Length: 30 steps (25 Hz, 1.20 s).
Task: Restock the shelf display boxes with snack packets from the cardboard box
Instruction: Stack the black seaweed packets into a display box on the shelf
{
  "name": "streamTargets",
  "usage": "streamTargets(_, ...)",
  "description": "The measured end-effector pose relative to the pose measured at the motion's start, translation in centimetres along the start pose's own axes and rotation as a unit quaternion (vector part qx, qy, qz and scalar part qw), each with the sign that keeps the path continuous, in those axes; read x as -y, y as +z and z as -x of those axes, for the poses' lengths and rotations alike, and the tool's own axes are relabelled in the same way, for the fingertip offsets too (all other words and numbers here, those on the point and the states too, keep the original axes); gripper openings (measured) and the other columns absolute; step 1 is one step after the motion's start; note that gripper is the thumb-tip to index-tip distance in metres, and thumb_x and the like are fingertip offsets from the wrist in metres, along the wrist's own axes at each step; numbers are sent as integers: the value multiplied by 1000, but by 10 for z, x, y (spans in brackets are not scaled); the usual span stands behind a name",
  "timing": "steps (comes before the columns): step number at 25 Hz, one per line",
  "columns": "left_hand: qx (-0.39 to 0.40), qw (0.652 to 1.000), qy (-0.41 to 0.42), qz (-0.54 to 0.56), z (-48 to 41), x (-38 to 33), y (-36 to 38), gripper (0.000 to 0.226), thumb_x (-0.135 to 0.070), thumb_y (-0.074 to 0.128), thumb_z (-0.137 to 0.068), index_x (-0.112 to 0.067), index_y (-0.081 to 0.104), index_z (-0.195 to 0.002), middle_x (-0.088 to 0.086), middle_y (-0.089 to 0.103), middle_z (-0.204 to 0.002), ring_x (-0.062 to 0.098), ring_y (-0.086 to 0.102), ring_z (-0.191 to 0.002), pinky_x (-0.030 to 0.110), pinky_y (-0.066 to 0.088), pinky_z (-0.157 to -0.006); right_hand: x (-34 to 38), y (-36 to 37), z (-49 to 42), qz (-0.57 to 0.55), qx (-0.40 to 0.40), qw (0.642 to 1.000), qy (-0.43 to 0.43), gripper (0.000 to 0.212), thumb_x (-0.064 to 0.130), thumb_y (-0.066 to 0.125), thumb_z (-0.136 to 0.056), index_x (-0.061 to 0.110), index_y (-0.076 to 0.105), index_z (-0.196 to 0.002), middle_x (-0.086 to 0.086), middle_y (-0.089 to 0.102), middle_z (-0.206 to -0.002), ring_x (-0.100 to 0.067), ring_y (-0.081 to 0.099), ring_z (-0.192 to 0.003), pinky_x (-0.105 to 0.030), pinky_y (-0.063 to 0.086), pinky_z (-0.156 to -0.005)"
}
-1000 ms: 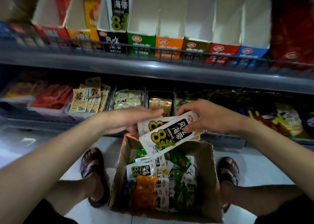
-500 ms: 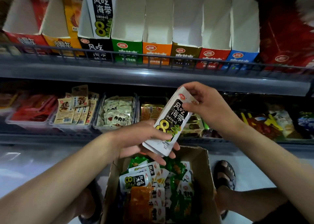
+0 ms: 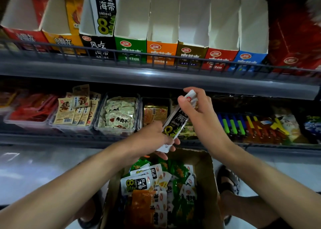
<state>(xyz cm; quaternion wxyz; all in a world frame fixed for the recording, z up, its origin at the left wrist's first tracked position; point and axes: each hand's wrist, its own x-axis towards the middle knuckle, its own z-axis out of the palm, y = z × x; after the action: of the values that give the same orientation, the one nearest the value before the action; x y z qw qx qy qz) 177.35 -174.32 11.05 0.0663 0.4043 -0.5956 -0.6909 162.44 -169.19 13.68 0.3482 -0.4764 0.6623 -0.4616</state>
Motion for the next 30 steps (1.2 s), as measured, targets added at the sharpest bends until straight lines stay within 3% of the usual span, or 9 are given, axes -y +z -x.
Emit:
streamTargets(6,-25,999,19,-23,2,-4,8,47,-17,55,-98,-27,41,-141,4,65,-101,21,68,-96,42,61,-74,1,9,2,-89,-43,995,34,23,51,56,-87,35,54,-104,-4,46,-119,-19,50,-105,-34,44,-87)
streamTargets(12,-29,999,41,-21,-3,-3,7,45,-14,54,-99,-22,42,-142,6,68,-103,22,67,-93,44,61,-70,6,11,2,-70,-44,997,1,17,36,53,-98,33,50,-115,2,40,-118,-10,47,-107,-17,40,-79)
streamTargets(19,-14,998,57,-35,-5,0,6,42,-14,54,-99,-18,44,-140,5,70,-103,21,69,-92,43,61,-67,4,10,0,-72,-65,995,-3,10,33,55,-98,28,48,-94,0,42,-105,-18,44,-103,-33,41,-87)
streamTargets(23,12,998,52,-12,0,-8,-5,34,-13,56,-98,-11,49,-131,11,72,-102,25,70,-91,46,61,-69,2,-1,-7,-104,-22,994,13,29,41,60,-93,25,50,-115,-10,53,-120,-24,57,-110,-37,56,-88)
streamTargets(25,48,997,54,23,6,-18,-17,32,-12,58,-96,-10,51,-128,14,72,-104,29,70,-93,45,61,-68,4,-14,-14,-164,-4,986,34,40,27,65,-92,16,49,-127,-10,62,-119,-22,65,-107,-38,58,-87)
streamTargets(27,103,992,51,51,13,-27,-29,30,-11,56,-95,-8,54,-125,17,71,-107,33,69,-96,43,60,-66,10,-24,-18,-212,45,975,56,35,11,65,-90,6,56,-123,-12,71,-112,-23,69,-103,-35,58,-85)
streamTargets(30,168,982,42,73,21,-36,-40,29,-7,53,-96,-6,54,-125,23,68,-113,39,67,-101,42,60,-65,17,-27,-17,-206,96,972,63,22,7,63,-89,-1,65,-109,-16,73,-106,-27,71,-97,-33,59,-83)
